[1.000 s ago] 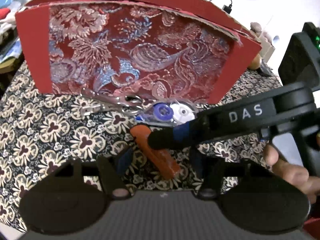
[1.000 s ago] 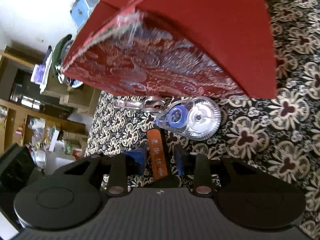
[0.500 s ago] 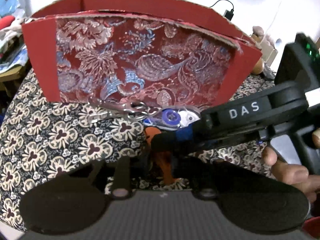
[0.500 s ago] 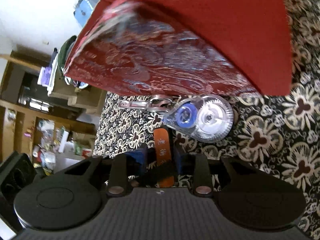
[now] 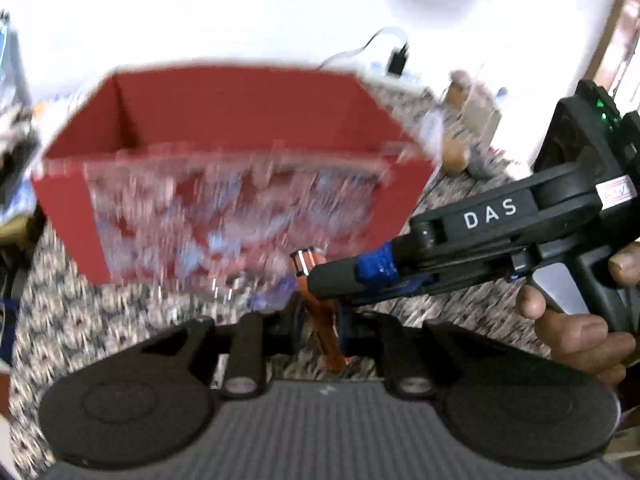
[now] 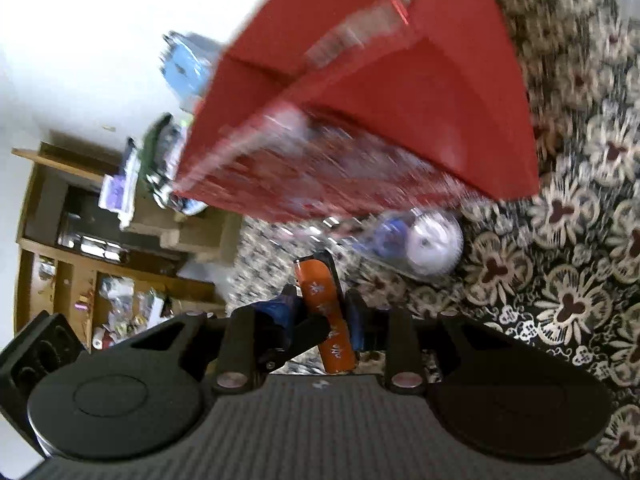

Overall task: Organize rigid objects
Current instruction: 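Lift the orange stick with the right tool and carry it over the box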

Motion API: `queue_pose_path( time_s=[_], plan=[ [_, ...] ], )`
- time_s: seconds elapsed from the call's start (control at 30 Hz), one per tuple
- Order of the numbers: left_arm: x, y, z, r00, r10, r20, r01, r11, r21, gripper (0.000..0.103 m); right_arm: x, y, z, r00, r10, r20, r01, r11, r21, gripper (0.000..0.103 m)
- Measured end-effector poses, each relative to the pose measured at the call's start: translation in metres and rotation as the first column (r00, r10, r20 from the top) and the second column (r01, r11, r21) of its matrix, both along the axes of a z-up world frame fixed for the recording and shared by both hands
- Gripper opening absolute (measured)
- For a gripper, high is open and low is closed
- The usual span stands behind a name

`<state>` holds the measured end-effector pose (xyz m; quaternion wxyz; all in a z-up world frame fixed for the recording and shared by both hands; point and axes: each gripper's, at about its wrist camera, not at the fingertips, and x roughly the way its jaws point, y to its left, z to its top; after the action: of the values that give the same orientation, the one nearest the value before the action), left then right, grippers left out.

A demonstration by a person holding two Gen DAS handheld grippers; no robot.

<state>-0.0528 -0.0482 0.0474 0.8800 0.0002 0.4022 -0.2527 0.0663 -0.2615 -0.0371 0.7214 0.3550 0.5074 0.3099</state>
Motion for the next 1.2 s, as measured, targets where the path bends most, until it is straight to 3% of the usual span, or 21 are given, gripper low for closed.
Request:
queue_pose_path(
  time_s=[0.3,0.53,0.77,0.97,1.2],
  plan=[
    [0.033,-0.002,0.068,0.982,-0.058,0.182,0.069,0.996,-0.054,0.009,0.016,-0.021,0.076,0.972,-0.105,0.210,0.103,0.995,0.016,0.008],
    [0.102,0.006,0.087,0.977,-0.069,0.201,0.076,0.997,-0.029,0.009,0.072,0.000,0.100,0.952,-0.138,0.273,0.143,0.990,0.001,0.008],
    [0.156,0.006,0.056,0.985,-0.087,0.149,0.072,0.992,0.100,0.009,0.128,0.026,0.079,0.970,-0.128,0.206,0.143,0.988,-0.057,0.007],
    [0.191,0.014,0.020,0.995,-0.099,0.007,0.097,0.986,0.138,0.009,0.152,0.045,0.047,0.989,-0.114,0.094,0.124,0.987,-0.106,0.007],
    [0.215,0.014,-0.012,0.987,-0.088,-0.136,0.113,0.975,0.190,0.009,0.173,0.067,0.017,0.995,-0.085,-0.041,0.077,0.981,-0.181,0.007]
  ],
)
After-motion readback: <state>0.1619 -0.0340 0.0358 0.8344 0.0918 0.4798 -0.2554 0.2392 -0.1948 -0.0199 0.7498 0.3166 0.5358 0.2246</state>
